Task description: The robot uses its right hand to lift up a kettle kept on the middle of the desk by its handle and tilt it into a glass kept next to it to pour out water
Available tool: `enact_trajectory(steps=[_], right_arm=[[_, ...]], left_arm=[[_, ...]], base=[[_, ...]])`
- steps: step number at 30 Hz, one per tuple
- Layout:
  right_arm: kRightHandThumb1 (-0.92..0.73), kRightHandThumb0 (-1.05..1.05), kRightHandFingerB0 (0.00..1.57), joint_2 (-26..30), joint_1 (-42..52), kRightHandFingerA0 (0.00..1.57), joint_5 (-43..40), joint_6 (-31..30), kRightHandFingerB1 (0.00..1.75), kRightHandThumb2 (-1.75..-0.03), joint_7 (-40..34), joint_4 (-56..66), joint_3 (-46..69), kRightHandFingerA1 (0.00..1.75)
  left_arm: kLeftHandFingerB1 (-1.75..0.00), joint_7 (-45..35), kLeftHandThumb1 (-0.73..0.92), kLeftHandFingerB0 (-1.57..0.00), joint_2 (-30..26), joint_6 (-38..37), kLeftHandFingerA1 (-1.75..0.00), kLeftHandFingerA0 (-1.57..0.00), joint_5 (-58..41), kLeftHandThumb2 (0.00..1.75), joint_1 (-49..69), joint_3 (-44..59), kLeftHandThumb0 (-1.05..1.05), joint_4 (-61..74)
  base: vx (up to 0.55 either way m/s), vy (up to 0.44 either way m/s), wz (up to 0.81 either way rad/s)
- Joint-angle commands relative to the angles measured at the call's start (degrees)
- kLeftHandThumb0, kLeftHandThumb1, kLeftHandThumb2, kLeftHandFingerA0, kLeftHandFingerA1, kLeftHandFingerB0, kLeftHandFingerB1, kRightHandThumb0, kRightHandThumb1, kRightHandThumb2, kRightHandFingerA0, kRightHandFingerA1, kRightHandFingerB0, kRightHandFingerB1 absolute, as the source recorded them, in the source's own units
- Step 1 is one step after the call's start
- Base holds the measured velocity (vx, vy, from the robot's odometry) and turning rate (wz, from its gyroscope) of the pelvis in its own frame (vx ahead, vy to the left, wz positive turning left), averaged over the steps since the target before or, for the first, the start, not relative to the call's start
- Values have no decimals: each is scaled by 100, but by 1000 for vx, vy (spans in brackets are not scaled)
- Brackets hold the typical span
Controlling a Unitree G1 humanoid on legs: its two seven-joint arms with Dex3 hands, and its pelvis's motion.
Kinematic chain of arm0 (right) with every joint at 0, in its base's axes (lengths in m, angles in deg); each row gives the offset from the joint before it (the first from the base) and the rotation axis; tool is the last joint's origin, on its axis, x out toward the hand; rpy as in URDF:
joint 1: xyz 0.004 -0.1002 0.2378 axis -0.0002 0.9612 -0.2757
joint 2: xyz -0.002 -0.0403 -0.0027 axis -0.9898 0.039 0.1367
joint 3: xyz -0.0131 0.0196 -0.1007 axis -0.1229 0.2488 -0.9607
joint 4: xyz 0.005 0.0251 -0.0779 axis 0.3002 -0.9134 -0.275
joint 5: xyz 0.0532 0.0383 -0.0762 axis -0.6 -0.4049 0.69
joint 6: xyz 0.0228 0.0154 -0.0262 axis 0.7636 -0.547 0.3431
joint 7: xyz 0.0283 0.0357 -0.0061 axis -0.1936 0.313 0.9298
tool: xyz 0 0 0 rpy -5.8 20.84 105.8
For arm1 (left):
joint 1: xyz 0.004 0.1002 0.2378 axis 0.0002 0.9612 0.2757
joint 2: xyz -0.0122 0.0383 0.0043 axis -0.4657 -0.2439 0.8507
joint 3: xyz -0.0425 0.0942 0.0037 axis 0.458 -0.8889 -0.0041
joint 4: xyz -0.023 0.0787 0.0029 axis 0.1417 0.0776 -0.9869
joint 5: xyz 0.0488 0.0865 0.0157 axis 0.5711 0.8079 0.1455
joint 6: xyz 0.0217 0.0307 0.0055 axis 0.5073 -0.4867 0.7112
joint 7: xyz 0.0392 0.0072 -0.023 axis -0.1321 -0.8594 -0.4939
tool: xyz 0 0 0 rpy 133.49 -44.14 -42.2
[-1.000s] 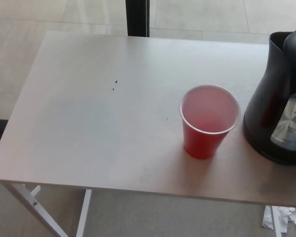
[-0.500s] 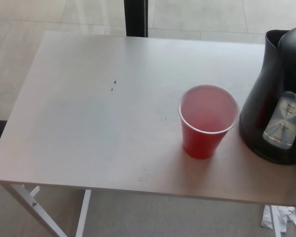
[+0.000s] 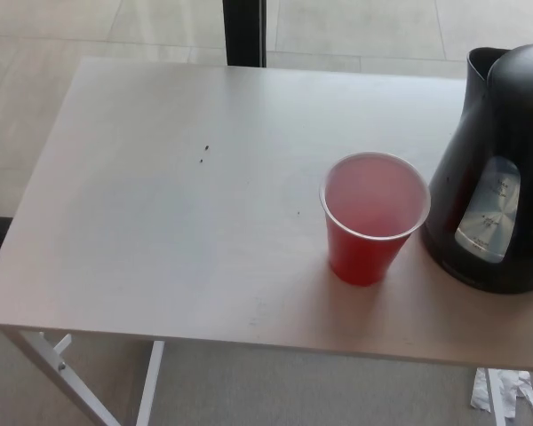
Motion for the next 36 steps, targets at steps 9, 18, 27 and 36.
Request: enact_trajectory(steps=[9, 18, 27, 36], right_arm=[[-59, -98, 0, 1078, 1206, 0, -1405, 121, 0, -94, -12, 165, 855, 27], [-46, -84, 0, 1716, 2774, 0, -2662, 218, 42, -90, 1105, -1061, 2489, 52], [-48, -63, 0, 2303, 2030, 0, -2522, -763, 43, -71, -2128, -2841, 3926, 47], [-72, -49, 0, 1507, 1270, 17, -3068, 385, 91, -58, -4118, -4137, 4698, 132]], left_arm=[[-52, 53, 92, -57, -148, -92, -55, -70, -19, 70, 56, 61, -78, -82], [-52, 81, 92, -56, -128, -83, -57, -73, -65, 69, 58, 132, -81, -132], [-53, 126, 92, -52, -94, -27, -59, -72, -2, 72, 51, 94, -78, -154], [-55, 64, 92, -52, -100, -130, -59, -72, -101, 68, 179, 211, -79, -146]], base=[[0, 0, 0], [0, 0, 0], [0, 0, 0], [0, 0, 0]])
